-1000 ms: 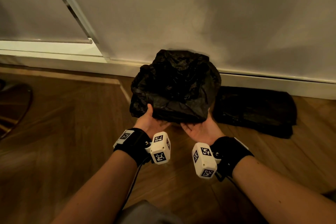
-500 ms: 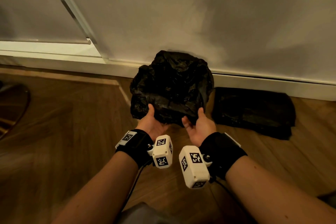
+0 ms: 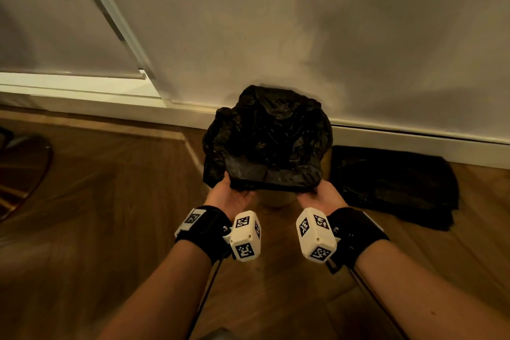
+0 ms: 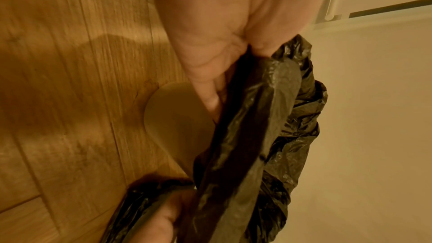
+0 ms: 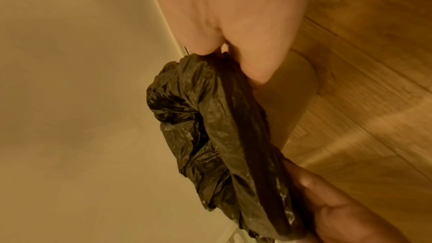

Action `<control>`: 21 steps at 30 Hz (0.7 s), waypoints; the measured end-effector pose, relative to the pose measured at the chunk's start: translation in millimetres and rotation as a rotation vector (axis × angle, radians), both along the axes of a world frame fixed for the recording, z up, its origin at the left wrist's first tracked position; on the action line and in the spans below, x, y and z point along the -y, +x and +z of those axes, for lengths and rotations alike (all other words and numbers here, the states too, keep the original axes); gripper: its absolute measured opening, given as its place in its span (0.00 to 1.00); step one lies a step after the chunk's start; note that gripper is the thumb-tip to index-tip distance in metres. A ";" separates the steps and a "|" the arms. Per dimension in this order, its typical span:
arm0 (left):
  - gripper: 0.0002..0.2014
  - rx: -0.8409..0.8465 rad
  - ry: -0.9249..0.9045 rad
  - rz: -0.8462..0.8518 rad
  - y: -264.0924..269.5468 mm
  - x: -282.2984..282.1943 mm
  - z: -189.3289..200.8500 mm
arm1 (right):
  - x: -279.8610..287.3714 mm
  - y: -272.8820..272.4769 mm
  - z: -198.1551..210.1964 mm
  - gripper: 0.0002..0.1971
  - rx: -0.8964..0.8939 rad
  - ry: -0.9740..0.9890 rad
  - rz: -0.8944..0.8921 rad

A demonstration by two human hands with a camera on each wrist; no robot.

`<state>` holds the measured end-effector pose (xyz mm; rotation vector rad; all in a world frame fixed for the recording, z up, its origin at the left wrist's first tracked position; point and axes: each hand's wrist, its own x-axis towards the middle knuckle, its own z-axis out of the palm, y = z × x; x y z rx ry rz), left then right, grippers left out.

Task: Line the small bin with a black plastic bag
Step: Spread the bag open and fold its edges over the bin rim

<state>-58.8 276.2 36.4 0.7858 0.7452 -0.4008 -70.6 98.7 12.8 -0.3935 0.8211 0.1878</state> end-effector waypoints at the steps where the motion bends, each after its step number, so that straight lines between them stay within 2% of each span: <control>1: 0.22 -0.002 0.010 -0.010 0.4 -0.7 -1.7 | 1.8 -0.6 -1.2 0.23 -0.019 -0.029 -0.019; 3: 0.21 -0.004 0.000 -0.012 -0.1 -1.1 -1.9 | 2.4 -7.0 -1.5 0.17 -0.035 -0.057 -0.082; 5: 0.21 -0.001 -0.014 -0.003 0.1 -0.6 -1.6 | -3.5 -18.4 5.3 0.22 -0.027 -0.047 -0.203; 7: 0.21 0.009 -0.012 0.000 -0.8 0.6 -0.8 | -17.3 -25.1 12.2 0.25 0.031 -0.097 -0.205; 9: 0.21 0.021 -0.007 -0.012 -1.9 2.0 -0.6 | -34.4 -20.0 18.2 0.27 -0.003 -0.140 -0.188; 12: 0.22 0.030 -0.010 -0.031 -3.2 2.9 -2.6 | -46.4 -5.0 17.9 0.35 -0.080 -0.303 -0.044; 14: 0.24 0.006 -0.012 -0.049 -3.2 2.3 -7.4 | -53.3 4.8 19.7 0.32 -0.066 -0.343 0.113; 17: 0.30 -0.001 -0.043 -0.039 -4.2 0.8 -11.8 | -48.4 15.9 9.2 0.25 -0.124 -0.561 0.089; 21: 0.41 0.075 -0.050 -0.112 -6.4 -2.9 -7.3 | -26.1 26.6 7.8 0.23 -0.044 -0.750 0.376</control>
